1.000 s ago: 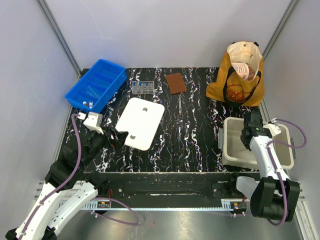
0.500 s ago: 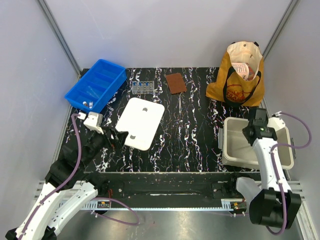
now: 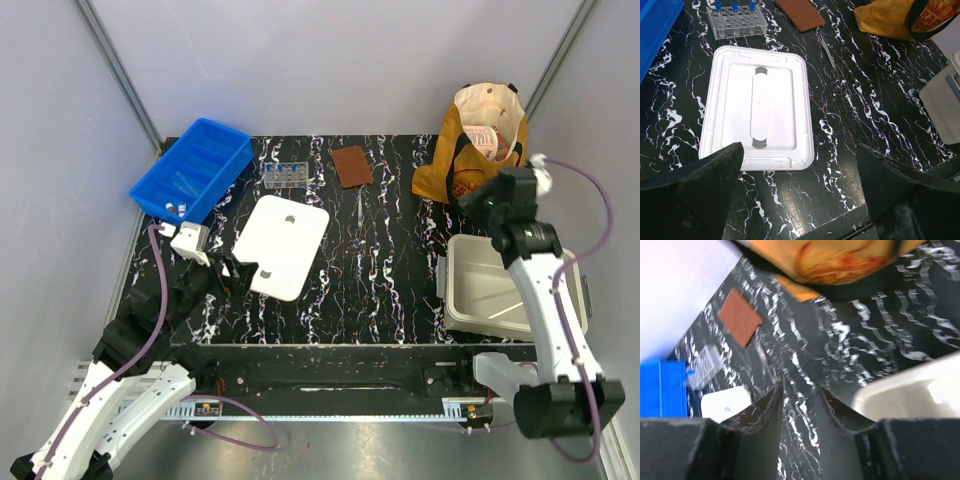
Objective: Organize the chemistry lab equipment
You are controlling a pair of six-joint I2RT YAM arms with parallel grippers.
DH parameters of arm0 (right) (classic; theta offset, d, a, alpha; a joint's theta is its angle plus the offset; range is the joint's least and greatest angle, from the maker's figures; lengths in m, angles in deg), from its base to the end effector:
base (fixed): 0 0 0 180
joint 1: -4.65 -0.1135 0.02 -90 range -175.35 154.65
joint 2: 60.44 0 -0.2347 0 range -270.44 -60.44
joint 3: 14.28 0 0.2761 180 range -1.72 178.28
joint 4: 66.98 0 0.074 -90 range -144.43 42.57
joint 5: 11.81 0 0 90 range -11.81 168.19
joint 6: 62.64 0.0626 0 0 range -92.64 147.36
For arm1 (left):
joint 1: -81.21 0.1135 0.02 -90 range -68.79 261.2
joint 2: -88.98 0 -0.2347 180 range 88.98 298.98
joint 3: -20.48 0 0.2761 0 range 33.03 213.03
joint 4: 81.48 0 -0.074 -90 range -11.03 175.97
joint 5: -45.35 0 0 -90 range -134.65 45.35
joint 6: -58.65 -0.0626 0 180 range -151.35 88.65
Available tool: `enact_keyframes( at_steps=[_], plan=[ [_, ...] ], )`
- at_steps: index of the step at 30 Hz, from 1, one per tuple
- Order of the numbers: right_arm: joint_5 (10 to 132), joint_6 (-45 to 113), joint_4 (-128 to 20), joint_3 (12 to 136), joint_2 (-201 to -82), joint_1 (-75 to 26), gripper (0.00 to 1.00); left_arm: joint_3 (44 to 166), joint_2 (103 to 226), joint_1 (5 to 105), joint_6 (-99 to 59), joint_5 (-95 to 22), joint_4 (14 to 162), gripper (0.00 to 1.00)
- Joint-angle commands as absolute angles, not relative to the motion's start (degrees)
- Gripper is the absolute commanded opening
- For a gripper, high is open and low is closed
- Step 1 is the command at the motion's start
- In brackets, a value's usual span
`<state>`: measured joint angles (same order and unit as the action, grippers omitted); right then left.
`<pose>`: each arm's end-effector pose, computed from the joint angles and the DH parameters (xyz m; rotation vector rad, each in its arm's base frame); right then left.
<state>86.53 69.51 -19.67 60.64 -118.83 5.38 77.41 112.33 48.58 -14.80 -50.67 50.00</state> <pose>0.2783 -0.0126 0.3224 0.8536 1.9342 0.2805 0.1435 -0.0841 0.3241 0.1856 1.8507 -0.5052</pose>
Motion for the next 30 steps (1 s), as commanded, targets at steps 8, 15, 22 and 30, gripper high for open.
enact_keyframes(
  at_steps=[8,15,22,30],
  plan=[
    [90.33,61.03,-27.45,79.47,-142.42,-15.47,0.47,77.24,111.3,48.42,-14.74,-51.86,52.92,0.99],
    [94.62,56.28,-25.53,89.84,-159.03,-21.01,0.47,76.89,110.42,48.34,-14.13,-53.18,53.1,0.99],
    [102.27,52.5,-19.28,102.67,-177.05,-25.5,0.5,76.97,110.69,48.42,-14.21,-53.0,52.92,0.99],
    [102.36,50.91,-19.81,106.38,-185.5,-25.5,0.53,76.89,110.25,48.33,-14.21,-53.0,53.1,0.99]
  ],
)
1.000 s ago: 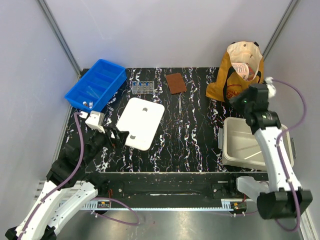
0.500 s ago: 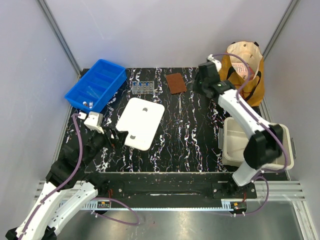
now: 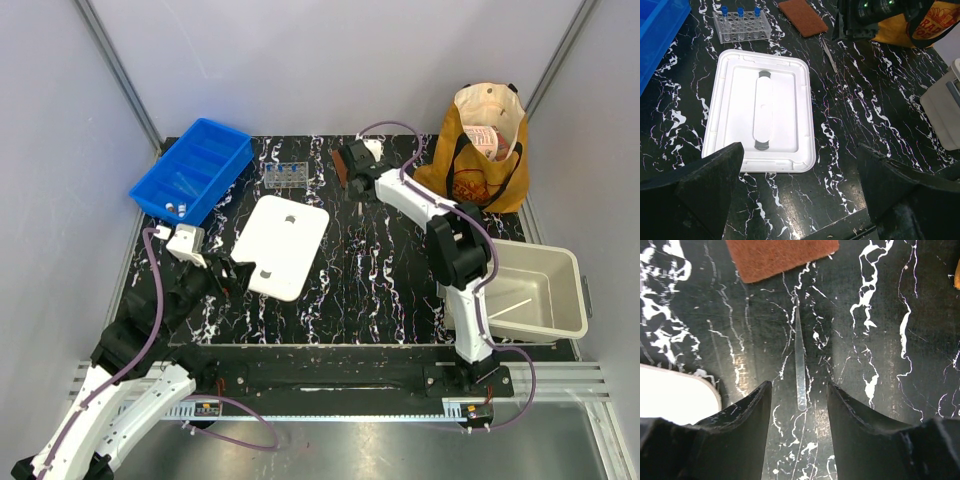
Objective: Organize the chemistry lab equipment
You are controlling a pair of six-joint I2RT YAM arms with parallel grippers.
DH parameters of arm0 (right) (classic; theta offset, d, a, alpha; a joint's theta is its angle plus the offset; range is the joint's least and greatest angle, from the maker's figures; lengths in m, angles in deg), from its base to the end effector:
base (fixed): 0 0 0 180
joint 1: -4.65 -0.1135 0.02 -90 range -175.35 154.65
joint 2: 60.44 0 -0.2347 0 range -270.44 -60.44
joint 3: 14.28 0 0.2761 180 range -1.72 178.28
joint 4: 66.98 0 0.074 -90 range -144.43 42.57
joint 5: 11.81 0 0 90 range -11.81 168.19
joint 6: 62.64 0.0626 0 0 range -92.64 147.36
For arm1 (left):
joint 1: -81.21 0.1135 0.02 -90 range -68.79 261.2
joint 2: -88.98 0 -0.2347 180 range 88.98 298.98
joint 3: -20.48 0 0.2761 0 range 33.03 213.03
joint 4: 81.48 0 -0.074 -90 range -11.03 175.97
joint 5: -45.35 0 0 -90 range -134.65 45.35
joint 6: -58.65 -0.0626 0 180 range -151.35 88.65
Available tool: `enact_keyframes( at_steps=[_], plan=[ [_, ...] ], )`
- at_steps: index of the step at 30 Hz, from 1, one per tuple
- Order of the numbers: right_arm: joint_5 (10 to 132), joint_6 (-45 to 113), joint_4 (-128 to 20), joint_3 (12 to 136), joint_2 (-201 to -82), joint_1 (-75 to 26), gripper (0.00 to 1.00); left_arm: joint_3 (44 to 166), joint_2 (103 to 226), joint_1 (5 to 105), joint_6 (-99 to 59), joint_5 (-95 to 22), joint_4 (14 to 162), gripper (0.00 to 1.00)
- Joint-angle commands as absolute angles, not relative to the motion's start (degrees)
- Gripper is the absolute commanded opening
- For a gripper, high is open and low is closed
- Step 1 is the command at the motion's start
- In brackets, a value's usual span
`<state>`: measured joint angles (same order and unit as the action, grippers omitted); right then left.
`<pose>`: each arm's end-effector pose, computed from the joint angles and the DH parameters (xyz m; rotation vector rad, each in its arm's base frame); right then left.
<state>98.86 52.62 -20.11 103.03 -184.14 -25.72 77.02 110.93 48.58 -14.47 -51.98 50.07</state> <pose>0.4459 0.2357 0.1718 0.0384 2.4183 -0.0153 0.1405 -0.0805 0.3254 0.1604 1.8318 -0.4955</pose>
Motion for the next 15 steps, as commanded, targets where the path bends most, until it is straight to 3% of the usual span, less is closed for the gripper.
enact_keyframes(
  at_steps=[1,15],
  plan=[
    [102.45,51.0,-19.8,106.38,-186.11,-25.5,0.52,76.97,110.25,48.42,-14.3,-53.09,53.1,0.99],
    [100.16,53.02,-20.51,111.56,-196.39,-25.32,0.5,76.89,110.16,48.42,-14.21,-53.09,53.1,0.99]
  ],
)
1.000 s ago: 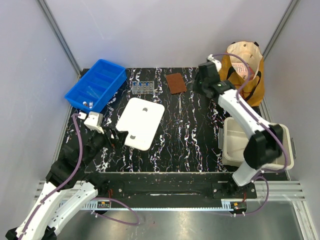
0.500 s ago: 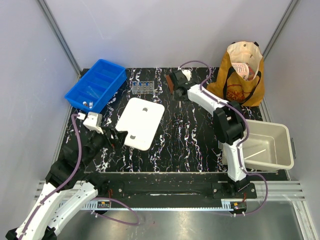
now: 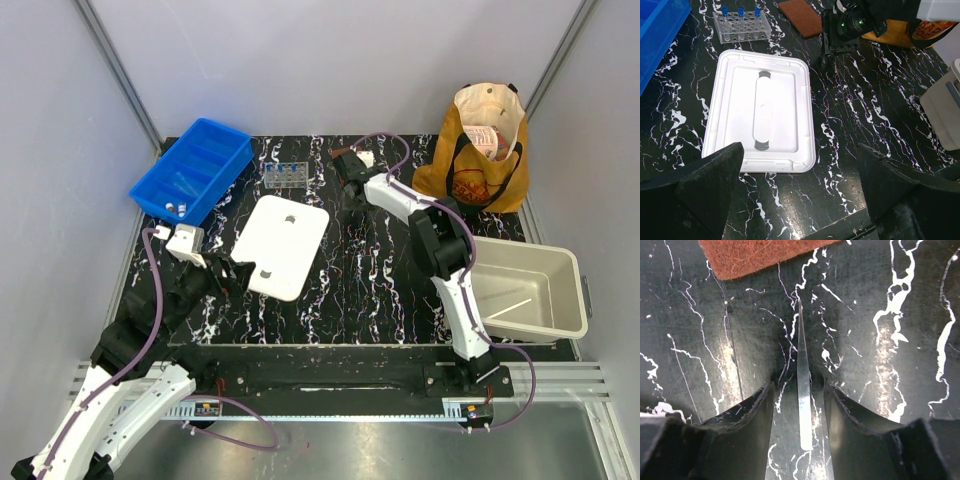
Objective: Organize the chemistry lab equipment
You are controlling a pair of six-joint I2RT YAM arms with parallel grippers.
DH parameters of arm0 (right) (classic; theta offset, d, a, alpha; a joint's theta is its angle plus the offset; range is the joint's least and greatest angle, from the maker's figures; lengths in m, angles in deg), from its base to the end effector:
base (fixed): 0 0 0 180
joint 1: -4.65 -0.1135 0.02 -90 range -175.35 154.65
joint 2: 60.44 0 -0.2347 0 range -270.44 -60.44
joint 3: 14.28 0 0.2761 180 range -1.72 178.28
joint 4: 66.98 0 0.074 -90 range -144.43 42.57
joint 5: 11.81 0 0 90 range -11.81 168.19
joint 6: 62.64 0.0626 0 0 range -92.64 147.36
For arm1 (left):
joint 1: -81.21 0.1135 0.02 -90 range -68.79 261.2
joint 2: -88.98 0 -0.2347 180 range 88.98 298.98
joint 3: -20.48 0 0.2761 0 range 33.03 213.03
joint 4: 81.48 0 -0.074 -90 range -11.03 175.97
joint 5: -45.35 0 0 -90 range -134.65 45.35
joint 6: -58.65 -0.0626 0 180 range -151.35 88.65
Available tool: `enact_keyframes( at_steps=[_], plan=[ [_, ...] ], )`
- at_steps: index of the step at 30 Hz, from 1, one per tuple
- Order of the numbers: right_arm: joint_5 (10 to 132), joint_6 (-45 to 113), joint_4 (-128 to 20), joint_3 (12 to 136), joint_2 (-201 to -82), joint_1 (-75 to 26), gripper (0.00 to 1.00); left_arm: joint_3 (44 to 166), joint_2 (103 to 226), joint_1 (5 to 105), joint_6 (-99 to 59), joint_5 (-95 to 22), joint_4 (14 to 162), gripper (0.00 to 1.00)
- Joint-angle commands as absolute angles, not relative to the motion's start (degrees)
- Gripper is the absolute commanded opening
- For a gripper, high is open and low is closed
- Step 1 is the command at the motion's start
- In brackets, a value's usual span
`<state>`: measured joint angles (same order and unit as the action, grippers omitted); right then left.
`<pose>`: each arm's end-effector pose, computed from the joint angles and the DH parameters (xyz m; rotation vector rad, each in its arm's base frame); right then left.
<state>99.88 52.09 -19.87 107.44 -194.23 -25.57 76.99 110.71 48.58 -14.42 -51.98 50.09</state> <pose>0.4611 0.2418 0.1117 0.0121 2.4979 -0.1068 0.1399 -0.0801 0.3258 0.1589 1.8284 -0.4974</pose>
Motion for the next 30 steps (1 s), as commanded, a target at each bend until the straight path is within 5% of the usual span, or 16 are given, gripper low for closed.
enact_keyframes(
  at_steps=[1,8,18,30],
  plan=[
    [100.08,53.37,-20.07,112.18,-196.92,-25.15,0.5,76.89,110.25,48.33,-14.21,-53.09,53.1,0.99],
    [97.97,54.61,-20.07,113.41,-199.74,-24.01,0.47,76.89,110.07,48.33,-14.21,-53.0,53.1,0.99],
    [98.4,53.55,-19.98,111.92,-197.9,-23.83,0.2,76.8,110.16,48.42,-14.21,-53.09,53.1,0.99],
    [93.93,54.08,-25.07,94.54,-179.2,-24.79,0.12,76.8,110.25,48.33,-14.13,-53.0,53.1,0.99]
  ],
)
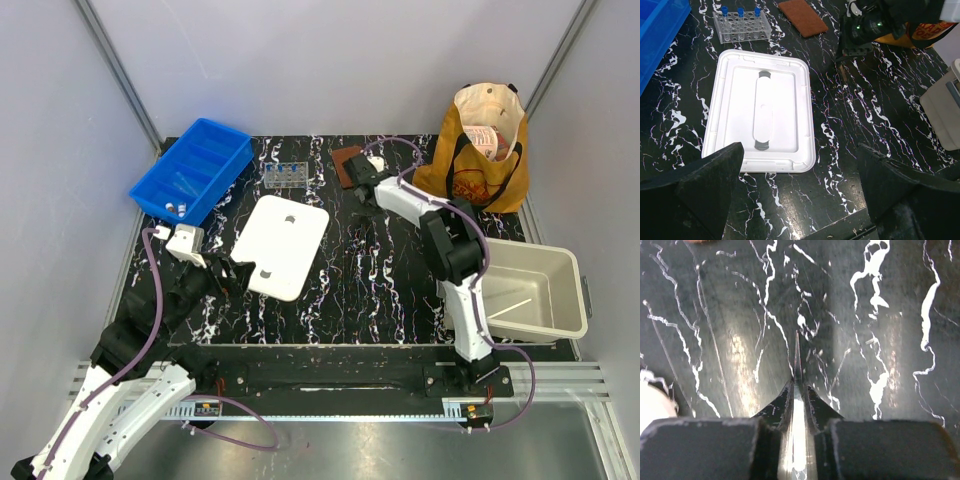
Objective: Organize the chemistry lab equipment
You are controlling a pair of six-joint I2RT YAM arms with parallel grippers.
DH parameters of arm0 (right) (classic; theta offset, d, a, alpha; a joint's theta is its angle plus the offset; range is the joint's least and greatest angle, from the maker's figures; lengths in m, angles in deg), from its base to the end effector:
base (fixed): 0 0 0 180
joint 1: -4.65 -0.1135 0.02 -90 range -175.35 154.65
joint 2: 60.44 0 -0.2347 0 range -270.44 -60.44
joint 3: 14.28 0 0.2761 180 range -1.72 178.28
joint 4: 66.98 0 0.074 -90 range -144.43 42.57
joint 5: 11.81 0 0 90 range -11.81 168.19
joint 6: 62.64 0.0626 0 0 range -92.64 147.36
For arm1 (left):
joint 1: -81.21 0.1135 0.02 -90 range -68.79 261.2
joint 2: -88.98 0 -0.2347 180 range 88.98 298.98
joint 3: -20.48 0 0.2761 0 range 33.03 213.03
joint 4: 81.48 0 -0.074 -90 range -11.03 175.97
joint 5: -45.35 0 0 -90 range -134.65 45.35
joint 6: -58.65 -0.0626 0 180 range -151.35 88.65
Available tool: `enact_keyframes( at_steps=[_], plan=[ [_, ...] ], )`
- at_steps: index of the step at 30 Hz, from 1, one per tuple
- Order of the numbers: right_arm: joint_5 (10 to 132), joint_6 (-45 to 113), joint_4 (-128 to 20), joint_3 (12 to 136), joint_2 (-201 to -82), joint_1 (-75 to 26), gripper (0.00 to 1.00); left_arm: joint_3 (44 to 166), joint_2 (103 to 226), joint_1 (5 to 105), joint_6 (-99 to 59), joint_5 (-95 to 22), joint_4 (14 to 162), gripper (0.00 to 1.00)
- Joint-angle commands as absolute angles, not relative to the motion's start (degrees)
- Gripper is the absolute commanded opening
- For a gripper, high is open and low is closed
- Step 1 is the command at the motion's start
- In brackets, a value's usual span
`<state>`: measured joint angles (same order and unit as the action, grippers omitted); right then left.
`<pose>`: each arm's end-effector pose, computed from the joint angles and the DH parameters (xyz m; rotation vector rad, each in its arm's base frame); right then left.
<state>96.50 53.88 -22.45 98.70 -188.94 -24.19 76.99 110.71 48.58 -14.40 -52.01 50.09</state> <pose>0.4464 0.2234 0.1077 0.0579 2.5368 -0.0468 0.1399 -0.0801 0.3258 0.1582 1.8284 -0.4972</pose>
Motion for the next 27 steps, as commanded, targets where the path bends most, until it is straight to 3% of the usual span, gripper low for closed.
enact_keyframes(
  at_steps=[1,11,27],
  plan=[
    [92.1,53.99,-26.64,92.25,-177.26,-24.88,0.12,76.8,110.33,48.33,-14.13,-53.0,53.1,0.99],
    [88.64,59.17,-26.23,81.69,-156.7,-24.97,0.12,76.8,110.86,48.33,-14.13,-52.91,53.01,0.99],
    [113.24,70.59,-10.68,69.21,-117.32,-23.57,0.13,76.89,110.69,48.33,-14.04,-51.94,53.1,0.99]
  ],
)
